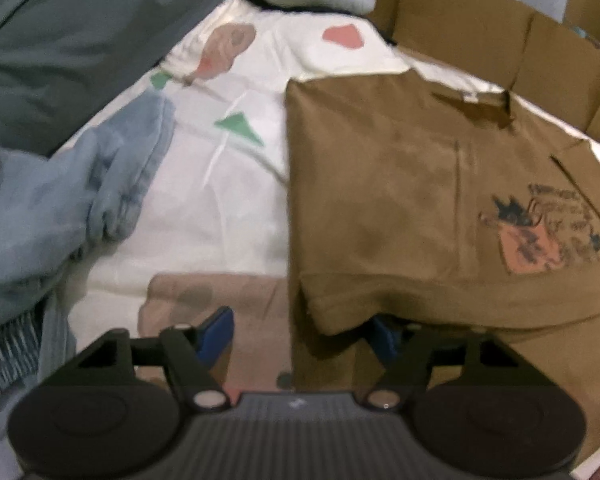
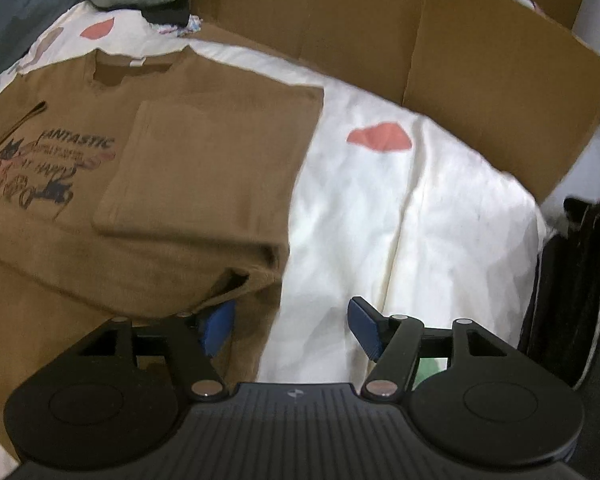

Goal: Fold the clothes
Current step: 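Move both open grippers to the folded hem edge of the shirt, then close both grippers on the folded hem edge, then lift the folded edge with both grippers and fold it over toward the collar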

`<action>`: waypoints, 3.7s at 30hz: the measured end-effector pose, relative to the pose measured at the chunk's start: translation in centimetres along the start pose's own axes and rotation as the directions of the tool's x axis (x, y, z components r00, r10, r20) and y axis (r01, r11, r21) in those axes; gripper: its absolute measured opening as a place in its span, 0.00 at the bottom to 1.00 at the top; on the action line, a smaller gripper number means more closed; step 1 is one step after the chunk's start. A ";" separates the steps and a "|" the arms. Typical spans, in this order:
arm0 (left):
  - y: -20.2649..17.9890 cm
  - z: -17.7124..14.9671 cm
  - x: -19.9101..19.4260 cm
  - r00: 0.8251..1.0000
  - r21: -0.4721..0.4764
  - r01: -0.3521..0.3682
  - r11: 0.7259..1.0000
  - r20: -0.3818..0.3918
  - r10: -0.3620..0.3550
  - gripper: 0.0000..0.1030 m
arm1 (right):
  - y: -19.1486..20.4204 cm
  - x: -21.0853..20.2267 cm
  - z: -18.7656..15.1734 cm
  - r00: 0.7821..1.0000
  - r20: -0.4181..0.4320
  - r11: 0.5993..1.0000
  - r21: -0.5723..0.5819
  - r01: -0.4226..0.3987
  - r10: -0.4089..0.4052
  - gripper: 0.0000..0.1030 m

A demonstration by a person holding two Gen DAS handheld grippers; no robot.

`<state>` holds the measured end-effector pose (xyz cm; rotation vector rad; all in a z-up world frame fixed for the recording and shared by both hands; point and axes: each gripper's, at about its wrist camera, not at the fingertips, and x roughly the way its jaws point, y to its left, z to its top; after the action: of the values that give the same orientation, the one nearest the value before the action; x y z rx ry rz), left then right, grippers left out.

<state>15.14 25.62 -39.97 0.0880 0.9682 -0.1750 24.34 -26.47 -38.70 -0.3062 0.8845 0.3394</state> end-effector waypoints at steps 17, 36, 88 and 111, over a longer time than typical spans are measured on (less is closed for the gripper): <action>0.0 1.7 0.9 0.989 -0.010 0.105 0.994 0.103 -0.103 0.51 | 0.3 1.1 2.8 0.993 0.054 0.992 0.073 -0.107 0.103 0.26; 2.1 1.0 -2.2 0.978 -0.108 0.118 0.987 0.186 -0.097 0.52 | -1.3 2.7 3.1 0.991 0.043 0.968 0.214 -0.131 0.124 0.05; 2.4 1.1 2.2 0.983 -0.085 0.150 0.985 0.116 -0.139 0.09 | -2.3 2.8 2.5 0.991 0.058 0.926 0.352 -0.134 0.121 0.04; 2.8 1.8 0.5 0.983 -0.124 0.109 0.986 0.162 -0.089 0.06 | -2.4 1.5 2.6 0.994 0.086 0.926 0.365 -0.098 0.071 0.04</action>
<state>17.39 28.02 -39.37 -0.0955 0.8260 -0.2056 28.03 -27.36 -38.02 0.0935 0.8731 0.2546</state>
